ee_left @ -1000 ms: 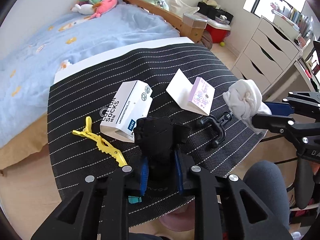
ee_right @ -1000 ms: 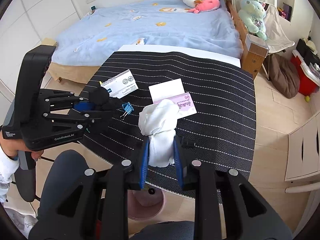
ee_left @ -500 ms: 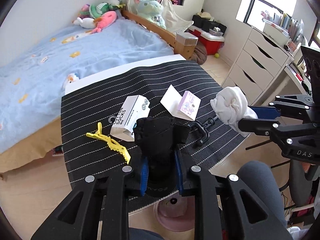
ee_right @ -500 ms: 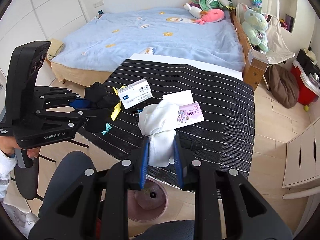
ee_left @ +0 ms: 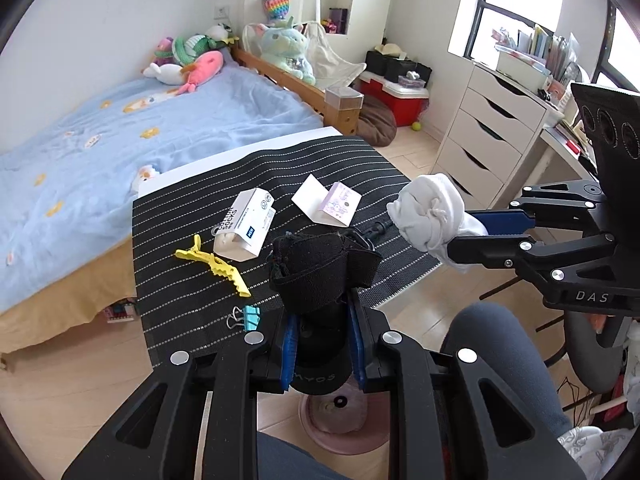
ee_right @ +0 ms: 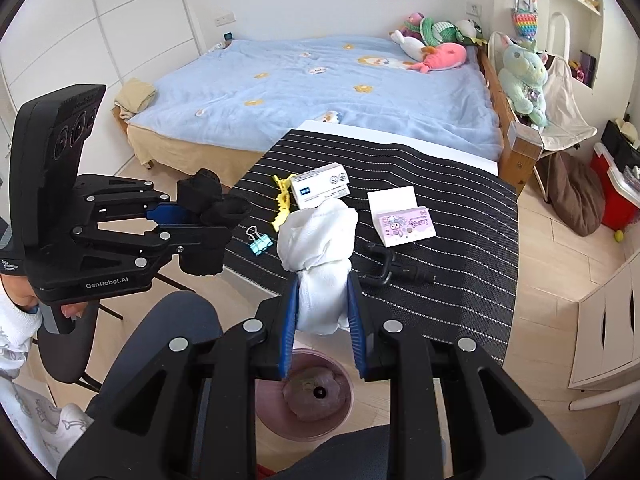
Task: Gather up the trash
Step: 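Carry both items to the bin while the right tool releases the white sock inside, then lower the black cloth into the pink bin and open the left tool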
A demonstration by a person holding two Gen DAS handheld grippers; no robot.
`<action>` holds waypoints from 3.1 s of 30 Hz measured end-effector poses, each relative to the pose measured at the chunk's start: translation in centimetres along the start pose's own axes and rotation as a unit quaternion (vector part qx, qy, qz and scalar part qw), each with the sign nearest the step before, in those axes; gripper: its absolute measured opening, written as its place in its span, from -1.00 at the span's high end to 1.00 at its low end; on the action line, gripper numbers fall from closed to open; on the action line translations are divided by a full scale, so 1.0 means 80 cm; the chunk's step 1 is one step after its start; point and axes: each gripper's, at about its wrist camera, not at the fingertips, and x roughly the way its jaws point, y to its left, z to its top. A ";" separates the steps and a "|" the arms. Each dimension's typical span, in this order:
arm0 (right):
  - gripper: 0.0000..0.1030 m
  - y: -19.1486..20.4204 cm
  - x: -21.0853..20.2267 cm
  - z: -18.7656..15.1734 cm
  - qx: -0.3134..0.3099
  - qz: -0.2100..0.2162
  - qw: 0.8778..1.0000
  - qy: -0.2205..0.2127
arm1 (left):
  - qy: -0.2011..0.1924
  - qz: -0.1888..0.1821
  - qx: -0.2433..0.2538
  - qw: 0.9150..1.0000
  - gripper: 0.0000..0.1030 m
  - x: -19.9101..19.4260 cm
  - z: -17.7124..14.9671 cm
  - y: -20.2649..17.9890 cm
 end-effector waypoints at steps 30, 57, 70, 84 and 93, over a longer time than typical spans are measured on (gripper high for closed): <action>0.48 0.057 0.004 -0.096 -0.006 0.045 0.998 0.053 | -0.005 -0.013 -0.019 1.000 0.58 -0.037 -0.080 -0.019; -0.87 0.038 -0.027 -0.090 0.027 0.008 0.999 0.020 | 0.009 -0.029 -0.001 1.000 0.58 -0.033 -0.086 -0.036; -0.87 0.014 -0.051 -0.086 0.049 -0.021 0.999 -0.006 | 0.014 -0.038 0.028 0.999 0.57 -0.032 -0.085 -0.061; -0.87 0.008 -0.056 -0.086 0.056 -0.020 0.998 -0.012 | 0.001 -0.036 0.011 0.999 -0.84 -0.032 -0.086 -0.058; -0.88 0.011 -0.051 -0.090 0.057 -0.017 0.998 -0.010 | -0.002 -0.015 -0.018 1.000 -0.85 -0.034 -0.088 -0.037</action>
